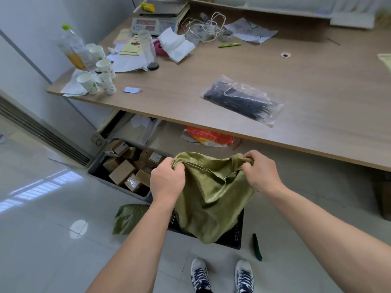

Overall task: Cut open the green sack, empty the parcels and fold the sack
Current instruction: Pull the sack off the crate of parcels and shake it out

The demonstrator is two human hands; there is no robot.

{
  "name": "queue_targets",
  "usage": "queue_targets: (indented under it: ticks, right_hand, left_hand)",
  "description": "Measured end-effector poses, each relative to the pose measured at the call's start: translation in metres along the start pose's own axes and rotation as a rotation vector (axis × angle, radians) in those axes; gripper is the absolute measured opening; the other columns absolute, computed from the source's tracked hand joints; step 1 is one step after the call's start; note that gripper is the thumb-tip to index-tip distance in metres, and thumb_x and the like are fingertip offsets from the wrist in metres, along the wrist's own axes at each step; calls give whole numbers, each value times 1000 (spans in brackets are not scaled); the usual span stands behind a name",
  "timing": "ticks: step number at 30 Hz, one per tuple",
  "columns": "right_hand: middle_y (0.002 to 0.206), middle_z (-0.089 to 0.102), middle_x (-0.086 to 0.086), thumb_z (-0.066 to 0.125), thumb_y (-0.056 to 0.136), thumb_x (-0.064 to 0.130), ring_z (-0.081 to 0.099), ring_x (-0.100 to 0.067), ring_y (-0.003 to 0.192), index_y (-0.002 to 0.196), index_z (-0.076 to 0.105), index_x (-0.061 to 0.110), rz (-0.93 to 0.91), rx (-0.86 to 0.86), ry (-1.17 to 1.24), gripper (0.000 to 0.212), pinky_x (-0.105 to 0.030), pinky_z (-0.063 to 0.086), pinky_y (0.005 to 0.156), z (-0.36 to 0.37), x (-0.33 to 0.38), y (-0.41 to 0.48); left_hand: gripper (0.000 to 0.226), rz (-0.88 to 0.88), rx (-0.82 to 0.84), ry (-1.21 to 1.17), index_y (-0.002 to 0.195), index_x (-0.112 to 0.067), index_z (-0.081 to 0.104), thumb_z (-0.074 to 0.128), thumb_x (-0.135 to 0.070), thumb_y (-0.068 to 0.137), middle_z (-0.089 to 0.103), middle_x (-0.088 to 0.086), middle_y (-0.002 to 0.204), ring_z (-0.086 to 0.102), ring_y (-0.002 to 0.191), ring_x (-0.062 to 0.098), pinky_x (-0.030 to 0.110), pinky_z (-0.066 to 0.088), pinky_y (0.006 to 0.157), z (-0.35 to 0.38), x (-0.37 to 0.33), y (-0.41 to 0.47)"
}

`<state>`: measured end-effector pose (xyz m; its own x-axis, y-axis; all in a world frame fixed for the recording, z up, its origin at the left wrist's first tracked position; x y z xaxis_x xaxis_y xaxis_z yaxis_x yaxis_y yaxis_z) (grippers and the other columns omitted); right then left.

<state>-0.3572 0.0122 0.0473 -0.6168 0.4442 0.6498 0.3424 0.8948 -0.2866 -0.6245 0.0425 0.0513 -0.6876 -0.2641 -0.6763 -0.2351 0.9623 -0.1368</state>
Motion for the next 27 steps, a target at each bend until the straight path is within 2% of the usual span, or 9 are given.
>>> queue_targets:
  ticks: [2,4,7,11,16,19,21,24,27]
  right_hand:
    - [103,61,-5,44,92,10,54,-18,83,109,62,17,34,21,-28,26,-30,44,68,-4,-3,-2]
    - [107,62,-7,44,92,10,54,-18,81,110,62,18,57,42,-79,27,-29,42,66,-8,-5,-2]
    - [104,62,-5,44,90,11,53,-21,91,110,62,18,23,-10,-39,27,-30,41,73,-21,3,-2]
    - [110,62,-9,44,91,10,52,-23,94,108,61,18,42,2,-85,25,-32,41,75,-26,6,-1]
    - [102,60,-6,47,90,11,54,-23,92,107,61,16,-33,-97,-28,22,-34,43,76,-47,20,3]
    - [101,63,-9,50,91,13,56,-24,87,100,61,15,-2,-43,-105,14,-34,45,72,-50,19,3]
    - [97,64,-8,49,90,12,57,-24,86,98,63,13,-47,-68,-68,16,-34,47,72,-56,27,2]
    - [93,61,-6,47,88,10,56,-23,87,99,63,12,-98,-107,-10,20,-33,45,72,-60,43,-1]
    - [97,62,-8,46,88,10,56,-24,88,101,64,12,-71,-79,6,22,-33,45,73,-56,48,-4]
  left_hand:
    - [25,-38,37,34,64,-15,40,45,-28,84,56,6,67,53,67,31,39,47,63,-2,4,-3]
    - [25,-32,52,74,63,-15,40,46,-27,85,55,6,67,52,65,29,35,44,58,-8,3,-6]
    - [25,-23,-20,49,68,-9,46,47,-24,88,55,5,65,48,61,24,31,32,50,-24,-6,-3]
    - [23,-43,44,140,74,-12,52,46,-28,89,60,6,76,52,69,24,31,35,55,-26,-10,-1]
    - [28,50,-83,16,66,-11,45,48,-25,90,56,4,65,49,61,23,31,33,53,-39,-27,1]
    - [26,26,-29,59,66,-15,46,47,-26,90,58,5,70,52,67,25,31,33,55,-37,-31,1]
    - [28,57,-59,32,64,-12,44,48,-24,89,55,4,64,47,60,22,30,29,50,-41,-38,2]
    - [27,72,-58,-13,68,-7,48,48,-24,89,56,5,65,48,61,22,30,33,51,-42,-53,4]
    - [29,93,-40,15,63,-13,47,49,-25,89,55,3,63,49,60,22,28,31,51,-44,-67,3]
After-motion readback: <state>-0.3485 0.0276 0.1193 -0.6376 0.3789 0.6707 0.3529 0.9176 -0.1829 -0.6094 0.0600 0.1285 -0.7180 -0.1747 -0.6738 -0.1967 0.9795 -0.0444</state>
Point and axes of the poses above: each hand's wrist, its own y-axis towards the middle knuckle, its own z-axis out of the palm, x = y × z, the point moved 6 cm from there along y, towards the middle knuckle
